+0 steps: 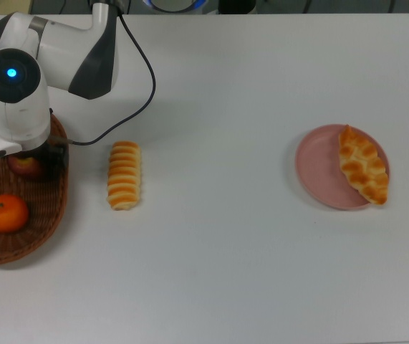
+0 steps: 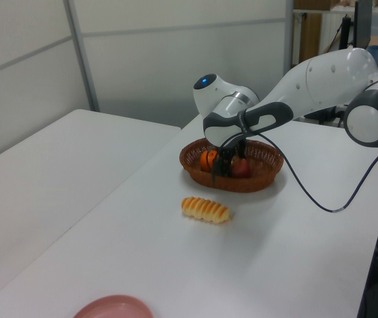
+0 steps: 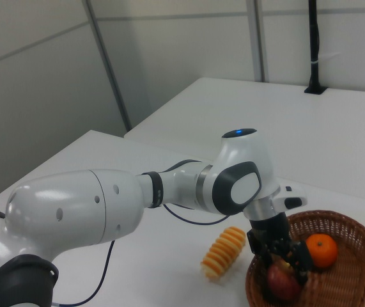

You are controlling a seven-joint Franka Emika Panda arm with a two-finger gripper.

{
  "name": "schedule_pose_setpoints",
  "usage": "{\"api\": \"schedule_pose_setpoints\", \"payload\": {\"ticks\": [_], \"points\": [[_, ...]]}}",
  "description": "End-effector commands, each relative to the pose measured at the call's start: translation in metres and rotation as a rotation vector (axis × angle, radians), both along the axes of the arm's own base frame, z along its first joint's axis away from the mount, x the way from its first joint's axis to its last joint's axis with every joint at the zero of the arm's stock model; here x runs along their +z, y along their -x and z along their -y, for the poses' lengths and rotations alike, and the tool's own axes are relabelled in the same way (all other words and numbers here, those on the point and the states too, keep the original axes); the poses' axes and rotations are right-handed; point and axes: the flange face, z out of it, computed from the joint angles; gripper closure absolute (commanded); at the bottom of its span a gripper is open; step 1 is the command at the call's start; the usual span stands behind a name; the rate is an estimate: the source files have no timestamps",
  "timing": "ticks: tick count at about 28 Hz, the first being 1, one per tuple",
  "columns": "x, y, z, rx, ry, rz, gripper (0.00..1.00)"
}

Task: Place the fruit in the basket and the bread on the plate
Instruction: 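Lift the apple into the wicker basket beside the orange and release, then move the gripper to the ridged bread roll and grasp it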

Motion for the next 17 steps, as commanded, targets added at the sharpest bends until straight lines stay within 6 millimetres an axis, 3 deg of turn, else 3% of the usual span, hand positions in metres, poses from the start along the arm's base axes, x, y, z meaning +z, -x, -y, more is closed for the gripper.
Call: {"api": "schedule_pose_setpoints", "payload": {"ticks": [1, 7, 10, 15, 17], "points": [[0.011, 0.005, 0.007, 0.067, -0.051, -0.018, 0.00], [0.061, 0.012, 0.029, 0.054, -0.180, 0.076, 0.00], [0.073, 0.014, 0.029, 0.050, -0.195, 0.097, 0.00], [0.084, 0.015, 0.008, 0.071, -0.211, 0.074, 0.00], [0.083, 0.011, -0.022, 0.109, -0.221, 0.043, 0.00]]}}
